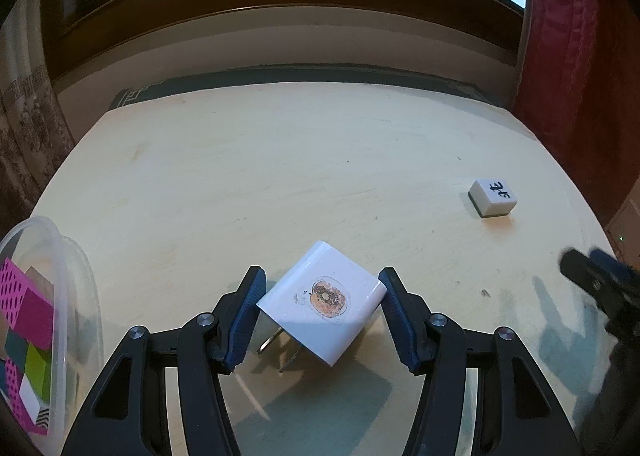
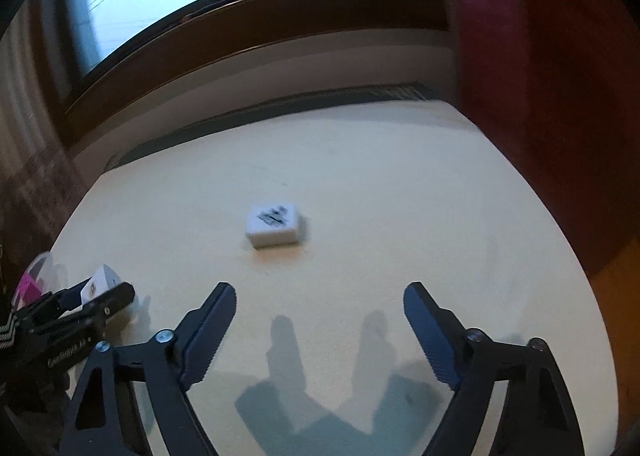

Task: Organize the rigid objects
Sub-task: 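Grasp the white mahjong tile with the right tool while the left tool holds the charger, then carry the charger into the clear bowl and release with the left tool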

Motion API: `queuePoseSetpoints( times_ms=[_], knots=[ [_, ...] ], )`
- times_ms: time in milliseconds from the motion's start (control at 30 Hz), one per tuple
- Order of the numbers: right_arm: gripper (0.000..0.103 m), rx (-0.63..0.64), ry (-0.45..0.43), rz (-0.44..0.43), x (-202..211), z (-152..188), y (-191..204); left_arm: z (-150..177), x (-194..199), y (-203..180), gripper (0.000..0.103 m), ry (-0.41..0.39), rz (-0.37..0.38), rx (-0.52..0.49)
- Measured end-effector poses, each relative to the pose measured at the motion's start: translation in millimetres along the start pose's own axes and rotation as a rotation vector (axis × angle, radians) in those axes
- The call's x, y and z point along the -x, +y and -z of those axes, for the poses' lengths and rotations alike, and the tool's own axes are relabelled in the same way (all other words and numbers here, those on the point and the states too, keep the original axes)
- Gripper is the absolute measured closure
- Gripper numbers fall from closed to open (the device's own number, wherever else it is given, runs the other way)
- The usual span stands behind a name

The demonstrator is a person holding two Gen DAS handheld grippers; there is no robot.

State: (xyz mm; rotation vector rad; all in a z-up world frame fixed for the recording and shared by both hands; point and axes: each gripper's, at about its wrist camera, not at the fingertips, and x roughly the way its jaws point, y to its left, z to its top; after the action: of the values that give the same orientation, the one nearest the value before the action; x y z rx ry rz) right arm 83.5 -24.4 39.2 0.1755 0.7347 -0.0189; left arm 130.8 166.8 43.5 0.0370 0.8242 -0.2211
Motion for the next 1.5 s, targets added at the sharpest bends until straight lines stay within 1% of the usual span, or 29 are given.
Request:
queuePoseSetpoints(
  times_ms=[67,100,133,300,367,433,467,600,900,1133,1400,1500],
  knots=[
    [0.016,0.056,0.004,-0.035,-10.6,-8.3,7.7,0.6,1.6,2.8,0.044,-0.003,0.004,0.003],
    [0.019,0.076,0.013,-0.043,-16.4,-11.9,10.4,1.0,2.0,4.4,0.044,-0.003,0.006,0.005],
    [0.023,0.094,0.022,-0.047,-22.6,-15.2,13.0,1.4,2.2,5.8,0.044,-0.004,0.008,0.007],
    [0.03,0.124,0.062,-0.056,-50.7,-29.9,21.4,0.8,1.6,9.6,0.044,-0.001,0.013,0.016],
    [0.035,0.126,0.072,-0.064,-57.3,-33.6,24.0,0.3,1.8,9.5,0.044,0.0,0.013,0.018],
    [0.043,0.134,0.082,-0.069,-63.2,-35.0,27.2,0.7,2.7,7.9,0.044,0.0,0.015,0.018],
    [0.045,0.138,0.087,-0.068,-67.0,-36.2,28.3,0.8,2.7,7.8,0.044,0.0,0.016,0.017],
    [0.059,0.136,0.097,-0.046,-72.6,-38.6,28.2,0.3,2.2,8.0,0.044,0.003,0.022,0.015],
    [0.061,0.12,0.084,-0.024,-63.4,-32.1,24.6,-1.3,3.1,10.1,0.044,0.003,0.027,0.016],
    [0.061,0.086,0.072,-0.06,-46.1,-19.6,26.5,-2.9,5.2,10.6,0.044,-0.001,0.025,0.017],
    [0.061,0.068,0.058,-0.111,-23.9,-3.6,38.7,-1.6,12.2,9.9,0.044,-0.015,0.017,0.02],
    [0.06,0.069,0.054,-0.117,-17.1,4.0,44.3,0.2,14.8,10.4,0.044,-0.02,0.011,0.024]
  ],
)
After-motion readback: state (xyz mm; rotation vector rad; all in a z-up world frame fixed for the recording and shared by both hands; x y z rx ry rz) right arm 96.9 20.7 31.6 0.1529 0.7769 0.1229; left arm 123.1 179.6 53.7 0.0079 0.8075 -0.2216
